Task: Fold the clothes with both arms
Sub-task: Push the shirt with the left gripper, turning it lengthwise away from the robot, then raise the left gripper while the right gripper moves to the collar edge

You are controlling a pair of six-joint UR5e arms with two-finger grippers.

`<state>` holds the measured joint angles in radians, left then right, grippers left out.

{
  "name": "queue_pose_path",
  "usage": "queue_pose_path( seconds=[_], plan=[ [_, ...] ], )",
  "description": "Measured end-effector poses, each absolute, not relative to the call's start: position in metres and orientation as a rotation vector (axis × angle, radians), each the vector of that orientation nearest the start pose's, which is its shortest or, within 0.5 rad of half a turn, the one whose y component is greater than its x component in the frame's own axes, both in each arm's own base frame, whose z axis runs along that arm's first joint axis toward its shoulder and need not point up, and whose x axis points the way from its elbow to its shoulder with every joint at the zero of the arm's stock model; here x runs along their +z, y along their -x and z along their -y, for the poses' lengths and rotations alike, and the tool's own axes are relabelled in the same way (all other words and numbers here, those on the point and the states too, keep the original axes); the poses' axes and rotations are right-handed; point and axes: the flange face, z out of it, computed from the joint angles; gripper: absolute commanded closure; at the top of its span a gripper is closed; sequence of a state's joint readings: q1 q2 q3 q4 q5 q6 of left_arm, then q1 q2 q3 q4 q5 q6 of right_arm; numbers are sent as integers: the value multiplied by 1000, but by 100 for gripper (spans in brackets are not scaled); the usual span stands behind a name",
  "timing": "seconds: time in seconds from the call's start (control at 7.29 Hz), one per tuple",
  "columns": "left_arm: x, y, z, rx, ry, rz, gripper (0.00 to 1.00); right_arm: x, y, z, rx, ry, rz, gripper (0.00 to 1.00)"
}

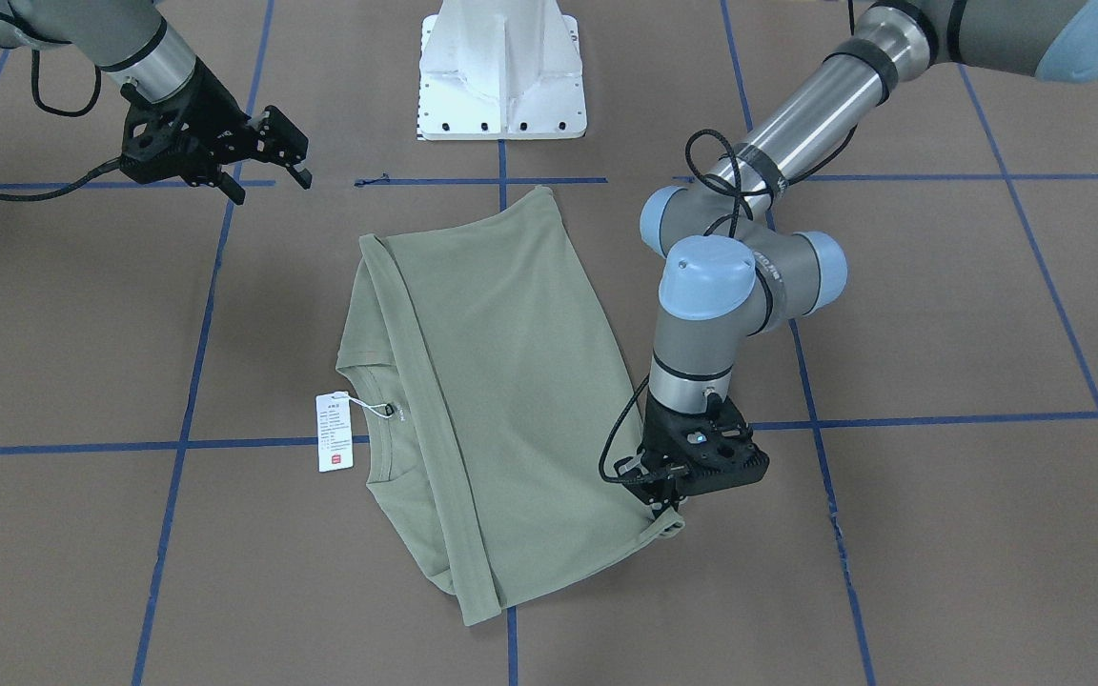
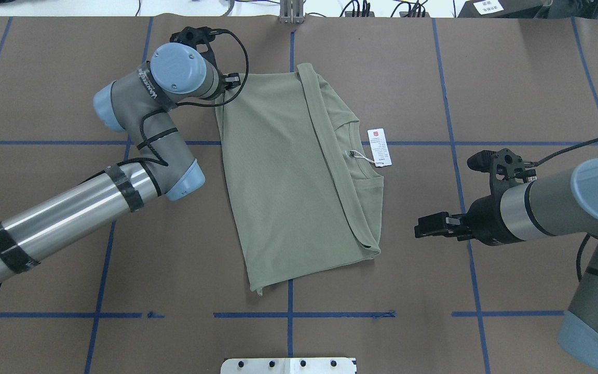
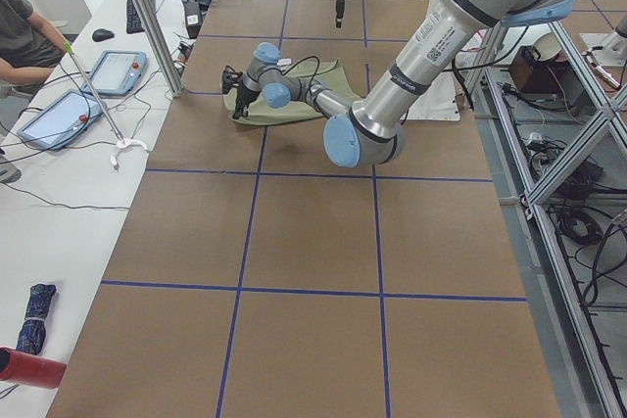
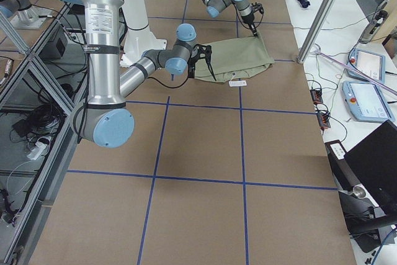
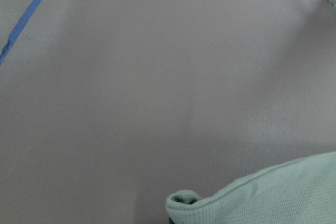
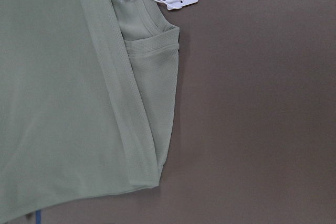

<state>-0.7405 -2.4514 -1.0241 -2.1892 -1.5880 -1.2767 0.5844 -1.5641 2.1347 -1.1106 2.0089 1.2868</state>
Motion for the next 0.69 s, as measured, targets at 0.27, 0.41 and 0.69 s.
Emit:
queue_pose_path(
  seconds=[0.27,0.41,0.69],
  plan=[
    [244,-562,693,-413,-562,-856,35,337,335,332,51,-75,1081,0],
    [237,-578,696,-421,-609,-859,0,337,335,333,55,-80,1078,0],
    [233,-584,699,-421,-652,-858,0,338,335,334,62,-91,1073,0]
  ],
)
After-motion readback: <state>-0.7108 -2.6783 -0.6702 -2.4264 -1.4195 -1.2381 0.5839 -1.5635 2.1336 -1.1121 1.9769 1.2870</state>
